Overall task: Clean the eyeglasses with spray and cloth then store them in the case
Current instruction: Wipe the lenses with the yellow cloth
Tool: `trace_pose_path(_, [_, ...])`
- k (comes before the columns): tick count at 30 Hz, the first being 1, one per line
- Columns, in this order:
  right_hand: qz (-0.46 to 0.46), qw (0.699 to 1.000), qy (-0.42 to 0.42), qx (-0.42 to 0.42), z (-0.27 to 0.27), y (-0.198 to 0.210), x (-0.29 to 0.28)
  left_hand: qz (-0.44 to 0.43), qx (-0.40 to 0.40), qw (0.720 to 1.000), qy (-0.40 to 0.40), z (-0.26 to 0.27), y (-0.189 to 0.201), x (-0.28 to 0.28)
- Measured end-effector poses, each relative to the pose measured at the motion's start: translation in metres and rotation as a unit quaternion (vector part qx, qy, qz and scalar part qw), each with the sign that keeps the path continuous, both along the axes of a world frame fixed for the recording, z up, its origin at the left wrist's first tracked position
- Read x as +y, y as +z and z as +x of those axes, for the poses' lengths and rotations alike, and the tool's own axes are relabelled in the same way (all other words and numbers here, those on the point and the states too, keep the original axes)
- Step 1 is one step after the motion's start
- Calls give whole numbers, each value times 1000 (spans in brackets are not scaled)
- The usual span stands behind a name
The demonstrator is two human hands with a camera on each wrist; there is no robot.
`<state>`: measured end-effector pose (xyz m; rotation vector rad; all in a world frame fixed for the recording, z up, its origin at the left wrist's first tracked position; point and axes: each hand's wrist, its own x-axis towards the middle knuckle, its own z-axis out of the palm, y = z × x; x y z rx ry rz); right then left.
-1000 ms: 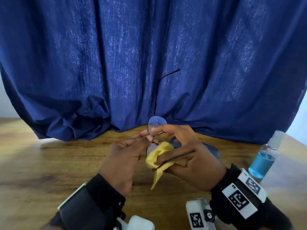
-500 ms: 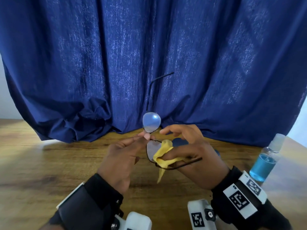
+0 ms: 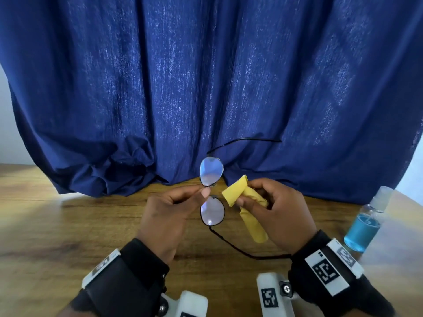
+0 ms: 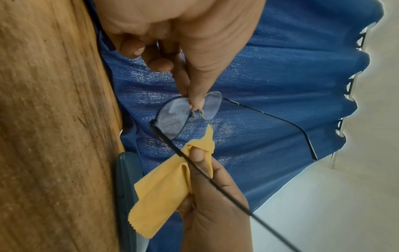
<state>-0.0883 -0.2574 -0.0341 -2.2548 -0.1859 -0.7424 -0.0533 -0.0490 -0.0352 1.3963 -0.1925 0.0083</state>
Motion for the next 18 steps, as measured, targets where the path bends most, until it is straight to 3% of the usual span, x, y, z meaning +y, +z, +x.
trace_pose_path(3, [1,1000,1,4,1,1,-1,11,-14,1000,13,0,-1,0])
trace_pose_path(10, [-17,993,91,-72,1,1,5,41,-29,999,-7,-4,-1,-4])
trace_pose_path(18, [-76,980,177,-59,1,-2,7,14,4,1000,-20,-8,-2,-10])
